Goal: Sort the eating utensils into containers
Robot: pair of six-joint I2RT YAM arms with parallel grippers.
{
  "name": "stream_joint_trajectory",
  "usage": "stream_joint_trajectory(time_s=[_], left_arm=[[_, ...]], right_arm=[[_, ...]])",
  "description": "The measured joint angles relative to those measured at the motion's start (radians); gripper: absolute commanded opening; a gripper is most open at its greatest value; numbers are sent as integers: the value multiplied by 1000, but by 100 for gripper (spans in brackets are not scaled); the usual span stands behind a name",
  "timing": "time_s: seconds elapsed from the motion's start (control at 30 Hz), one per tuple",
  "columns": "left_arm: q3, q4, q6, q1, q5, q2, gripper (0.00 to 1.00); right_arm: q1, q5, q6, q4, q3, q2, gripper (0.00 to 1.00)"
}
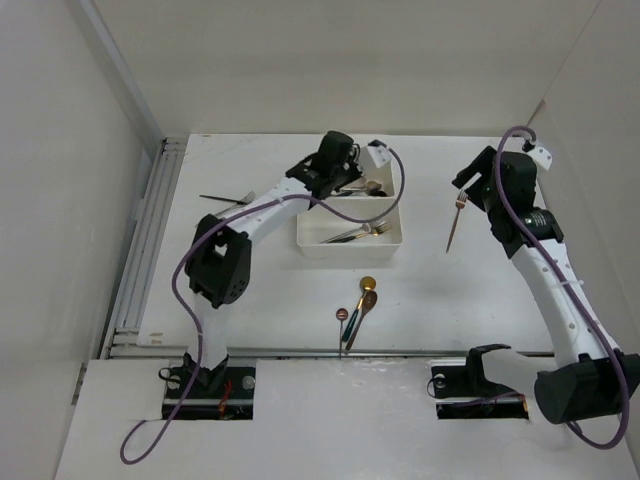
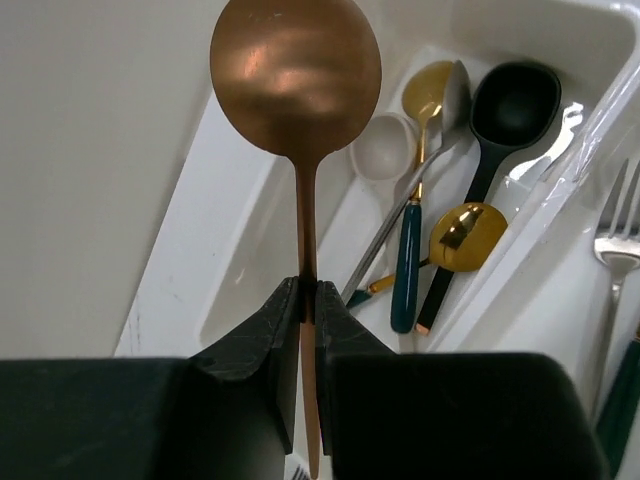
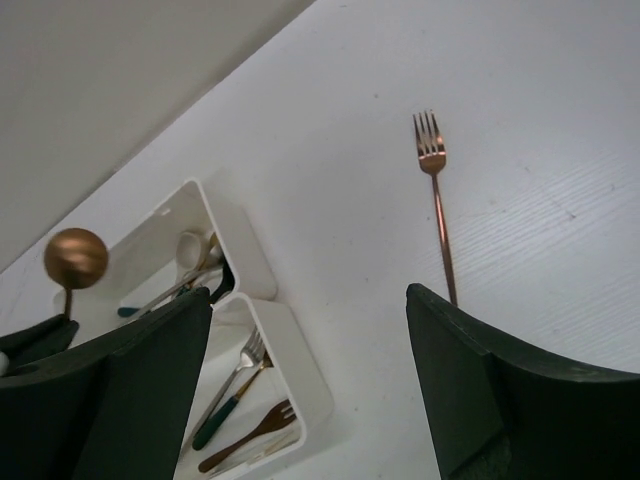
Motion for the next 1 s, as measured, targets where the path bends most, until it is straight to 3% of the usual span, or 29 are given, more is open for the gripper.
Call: stream_joint_trajectory(time_s=[0.13,0.4,0.47,0.53,0.57,0.6,0.9,1.0], left_arm=[[-11,82,133,-27,-22,105,0],[-69,265,309,-34,-43,152,1],[-69,296,327,-34,-53,165,11],[-69,311,336,-34,-73,177,28],[-69,315,336,-34,-80,184,47],[-69,319,339,-34,-91,190,53],[27,258,170,-23,-152,194,60],[103,205,78,-11,-148,188,62]], right_arm=[[-64,-29,15,-9,-23,19,84],[-128,-92,42,-11,-115,65,86],[-134,-106,46,-6,-116,114,86],[-146,-120,55,1,-116,179,86],[-156,-124,60,2,-114,224,86],[-162,-125,61,2,-111,256,86],[-178,-124,25,-44,56,608,72],[-178,-126,-2,-54,141,696,72]])
